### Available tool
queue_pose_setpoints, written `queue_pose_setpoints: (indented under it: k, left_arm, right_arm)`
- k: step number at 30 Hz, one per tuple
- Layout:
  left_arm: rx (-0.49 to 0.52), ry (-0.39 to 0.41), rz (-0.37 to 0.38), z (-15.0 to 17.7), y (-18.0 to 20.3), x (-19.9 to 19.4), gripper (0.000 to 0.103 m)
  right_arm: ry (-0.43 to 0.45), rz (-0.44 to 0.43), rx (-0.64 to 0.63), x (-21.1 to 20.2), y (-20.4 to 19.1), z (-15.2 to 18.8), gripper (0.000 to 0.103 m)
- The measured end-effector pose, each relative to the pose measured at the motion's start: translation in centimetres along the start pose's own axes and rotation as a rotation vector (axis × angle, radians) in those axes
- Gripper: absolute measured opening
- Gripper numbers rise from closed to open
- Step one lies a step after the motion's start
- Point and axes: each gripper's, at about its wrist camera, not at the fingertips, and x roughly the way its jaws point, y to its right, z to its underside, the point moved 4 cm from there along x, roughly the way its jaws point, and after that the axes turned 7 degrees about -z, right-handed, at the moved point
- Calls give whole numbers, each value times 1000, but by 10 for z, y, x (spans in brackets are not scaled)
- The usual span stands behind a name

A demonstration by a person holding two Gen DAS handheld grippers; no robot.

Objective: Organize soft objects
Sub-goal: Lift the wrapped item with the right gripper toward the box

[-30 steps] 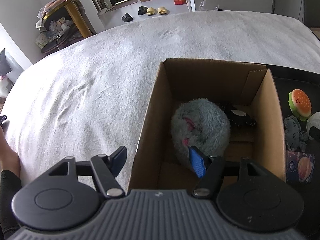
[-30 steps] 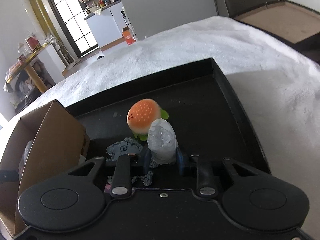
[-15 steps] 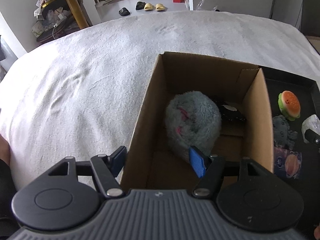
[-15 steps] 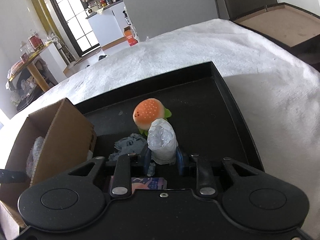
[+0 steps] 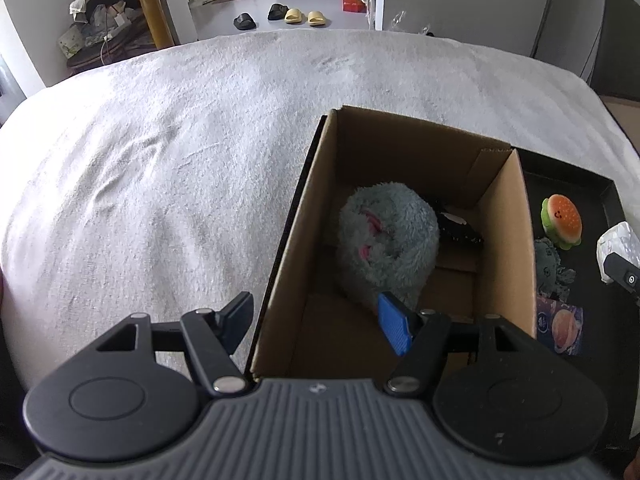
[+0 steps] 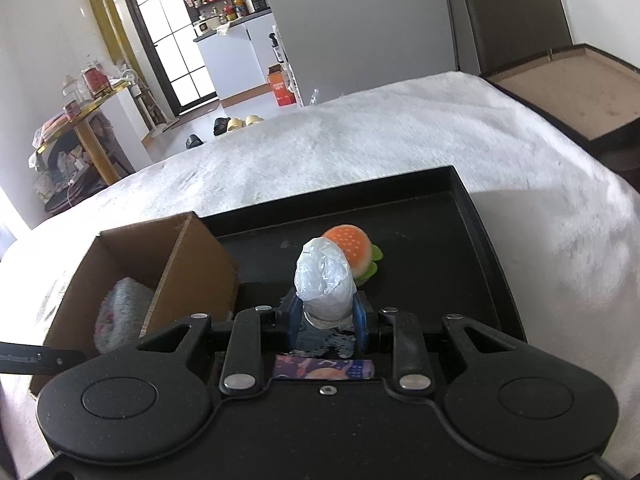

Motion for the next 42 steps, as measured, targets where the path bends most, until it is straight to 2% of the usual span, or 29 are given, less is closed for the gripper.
queue_pose_setpoints:
  k: [15, 24, 28, 33, 42]
  left_arm:
    - [-26, 68, 78, 2, -12, -4, 66]
    - [-32, 102, 120, 0, -15, 5, 61]
    - [-59, 112, 145, -1, -20, 10, 50]
    - [-71, 120, 184, -1, -21, 13, 44]
    - [-110, 126, 212, 1, -39, 25, 14]
  right_arm:
    - [13, -10, -61, -10, -35, -18, 27]
    - [26, -9, -100, -13, -57, -26, 27]
    - [20, -6, -133, -11, -69, -28, 27]
    - [10, -7, -176, -9, -83, -27, 27]
    - [-27, -28, -257, 4, -117, -23, 27]
